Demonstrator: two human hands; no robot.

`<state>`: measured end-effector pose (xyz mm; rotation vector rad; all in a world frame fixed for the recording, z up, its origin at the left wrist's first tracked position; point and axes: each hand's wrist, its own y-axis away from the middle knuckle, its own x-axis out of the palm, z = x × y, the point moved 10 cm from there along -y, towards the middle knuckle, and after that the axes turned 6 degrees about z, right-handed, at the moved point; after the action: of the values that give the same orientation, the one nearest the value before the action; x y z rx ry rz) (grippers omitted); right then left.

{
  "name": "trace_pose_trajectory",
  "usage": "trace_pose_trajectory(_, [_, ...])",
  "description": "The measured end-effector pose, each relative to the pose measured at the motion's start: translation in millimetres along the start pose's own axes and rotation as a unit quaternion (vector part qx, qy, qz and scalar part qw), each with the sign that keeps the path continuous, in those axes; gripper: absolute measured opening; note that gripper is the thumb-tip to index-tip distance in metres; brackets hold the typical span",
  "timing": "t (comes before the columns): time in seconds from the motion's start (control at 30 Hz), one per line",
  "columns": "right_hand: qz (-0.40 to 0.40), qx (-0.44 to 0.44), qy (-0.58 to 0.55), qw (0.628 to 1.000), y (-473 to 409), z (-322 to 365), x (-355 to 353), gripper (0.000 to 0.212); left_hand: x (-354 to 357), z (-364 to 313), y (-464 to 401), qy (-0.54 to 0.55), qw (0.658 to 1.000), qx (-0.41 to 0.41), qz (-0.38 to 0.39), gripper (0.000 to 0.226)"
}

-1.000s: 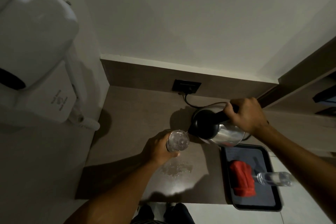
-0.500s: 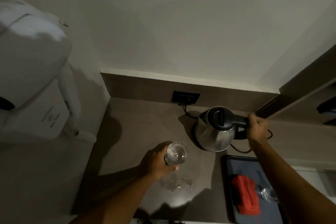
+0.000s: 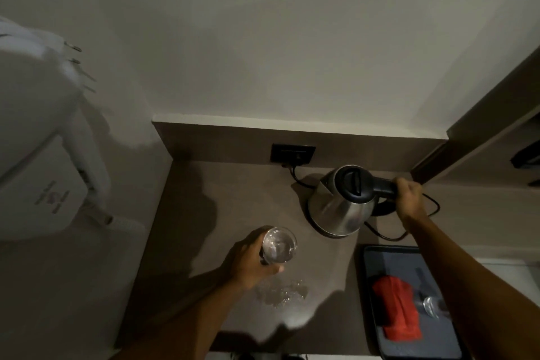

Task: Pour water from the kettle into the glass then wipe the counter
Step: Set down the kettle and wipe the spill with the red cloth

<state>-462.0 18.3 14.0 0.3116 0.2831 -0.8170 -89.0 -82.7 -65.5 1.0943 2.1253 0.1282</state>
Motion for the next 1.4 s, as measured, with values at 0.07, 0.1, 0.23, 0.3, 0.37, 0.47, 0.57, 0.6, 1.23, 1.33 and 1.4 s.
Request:
trace_pose_trajectory(0.07, [-0.023,0.012,-0.009,1.0,1.9,-9.7,-3.2,0.029,-0.2,2.0,0.6,0.0,1.0,-0.001,-0.001,0.093])
trace_pose_trajectory(0.1, [-0.02,0.004,0.002,1.0,1.0,-9.0,-2.8,0.03,-0.7,2.6,0.8,-0.001,1.0,-0.003,-0.004,0.094])
trace_pose_trajectory(0.23, [0.0,-0.027,0.058,0.998,3.4,5.9,-0.5,0.04,0.9,10.9,0.0,0.011,1.0,-0.002,-0.016,0.093])
trace_pose_trajectory(0.3, [-0.06,-0.038,0.047,0.996,16.0,10.8,-12.0,0.044,3.0,14.1,-1.1,0.017,1.0,-0.003,-0.016,0.094])
trace_pose_trajectory(0.37, [-0.153,-0.06,0.039,0.986,46.5,2.3,-30.1,0.057,6.9,15.4,-2.8,0.014,1.0,0.001,-0.017,0.094])
trace_pose_trajectory(0.47, [-0.154,-0.059,0.13,0.978,108.1,-37.0,-24.3,0.064,7.1,14.7,-2.8,0.018,1.0,-0.005,-0.015,0.092])
trace_pose_trajectory(0.57, [-0.055,0.027,0.326,0.943,155.9,-103.3,-4.1,0.075,6.3,11.4,-2.7,0.004,1.0,-0.001,-0.017,0.089])
trace_pose_trajectory(0.6, [-0.022,0.066,0.37,0.926,169.9,-127.1,-1.4,0.079,6.0,11.1,-0.9,-0.01,1.0,-0.001,-0.021,0.088])
trace_pose_trajectory(1.23, [0.052,-0.089,0.375,0.921,204.8,-104.3,73.2,0.066,-13.1,137.7,75.3,-0.287,0.956,-0.043,-0.028,0.09])
trace_pose_trajectory(1.33, [0.06,-0.103,0.402,0.908,214.6,-102.8,112.7,0.054,-9.2,139.5,75.9,-0.316,0.947,-0.039,-0.027,0.079])
trace_pose_trajectory(1.4, [0.021,-0.069,0.409,0.91,218.7,-104.6,128.5,0.055,-6.7,142.0,74.9,-0.325,0.945,-0.037,-0.029,0.072])
